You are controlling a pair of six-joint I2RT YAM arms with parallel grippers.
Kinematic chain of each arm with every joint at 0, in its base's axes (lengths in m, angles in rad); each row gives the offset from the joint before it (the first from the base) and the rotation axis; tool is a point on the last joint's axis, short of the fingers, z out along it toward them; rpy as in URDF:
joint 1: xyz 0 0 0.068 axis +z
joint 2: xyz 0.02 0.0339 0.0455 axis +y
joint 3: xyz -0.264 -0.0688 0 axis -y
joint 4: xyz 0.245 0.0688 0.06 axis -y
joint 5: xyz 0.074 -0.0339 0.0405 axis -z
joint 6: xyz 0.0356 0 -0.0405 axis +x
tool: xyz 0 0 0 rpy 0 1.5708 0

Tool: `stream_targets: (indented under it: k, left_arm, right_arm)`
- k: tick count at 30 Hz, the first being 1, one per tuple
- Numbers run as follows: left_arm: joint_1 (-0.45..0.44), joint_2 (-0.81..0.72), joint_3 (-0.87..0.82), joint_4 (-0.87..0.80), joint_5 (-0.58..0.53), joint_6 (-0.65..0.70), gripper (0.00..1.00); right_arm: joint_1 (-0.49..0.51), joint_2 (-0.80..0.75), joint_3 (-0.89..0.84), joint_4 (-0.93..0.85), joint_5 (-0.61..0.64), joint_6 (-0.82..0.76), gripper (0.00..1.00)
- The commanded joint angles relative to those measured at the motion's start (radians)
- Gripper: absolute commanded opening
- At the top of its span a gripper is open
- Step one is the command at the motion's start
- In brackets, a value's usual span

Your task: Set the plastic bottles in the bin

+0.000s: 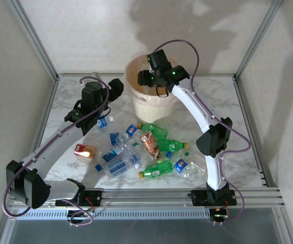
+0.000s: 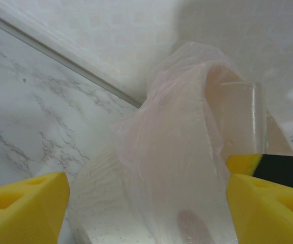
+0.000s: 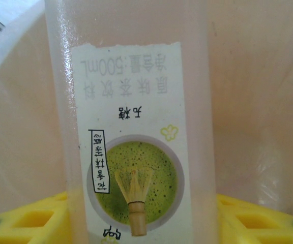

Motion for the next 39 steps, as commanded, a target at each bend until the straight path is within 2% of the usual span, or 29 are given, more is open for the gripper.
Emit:
stream_targets:
  k: [1,3,6,8,14,19,24,29,34,39]
  left_arm:
    - [-0.007,-0.03,-0.014,-0.011,-0.021,0.023,0.81]
    - [-0.007,-0.032,-0.018,-0.014,-0.026,0.024,0.81]
    - [-0.007,-0.038,-0.021,-0.029,-0.04,0.021,0.81]
    - [-0.005,-0.044,-0.026,-0.041,-0.055,0.017,0.81]
    - [0.001,-0.056,-0.044,-0.057,-0.065,0.007,0.81]
    - [0.006,-0.069,-0.048,-0.069,-0.075,0.003,0.82]
    - [0.027,-0.098,-0.07,-0.098,-0.094,-0.01,0.83]
    - [0.099,-0.155,-0.139,-0.149,-0.094,-0.059,0.85]
    - [0.166,-0.215,-0.21,-0.149,-0.063,-0.088,0.85]
    - [0.164,-0.198,-0.216,-0.112,-0.023,-0.101,0.82]
  right_arm:
    - [0.004,0.039,0.019,-0.048,0.03,0.026,0.59]
    - [0.005,0.049,0.027,-0.064,0.035,0.029,0.61]
    - [0.005,0.049,0.029,-0.071,0.042,0.032,0.74]
    - [0.004,0.045,0.034,-0.072,0.051,0.03,0.78]
    - [0.005,0.047,0.094,-0.09,0.068,0.022,0.84]
    - [0.006,0.021,0.108,-0.081,0.096,0.011,0.85]
    - [0.016,-0.1,-0.004,0.034,0.128,-0.013,0.85]
    - [0.056,-0.263,-0.171,0.171,0.17,-0.089,0.86]
    - [0.194,-0.431,-0.397,0.261,0.23,-0.204,0.9]
    - [0.312,-0.539,-0.622,0.284,0.233,-0.19,0.91]
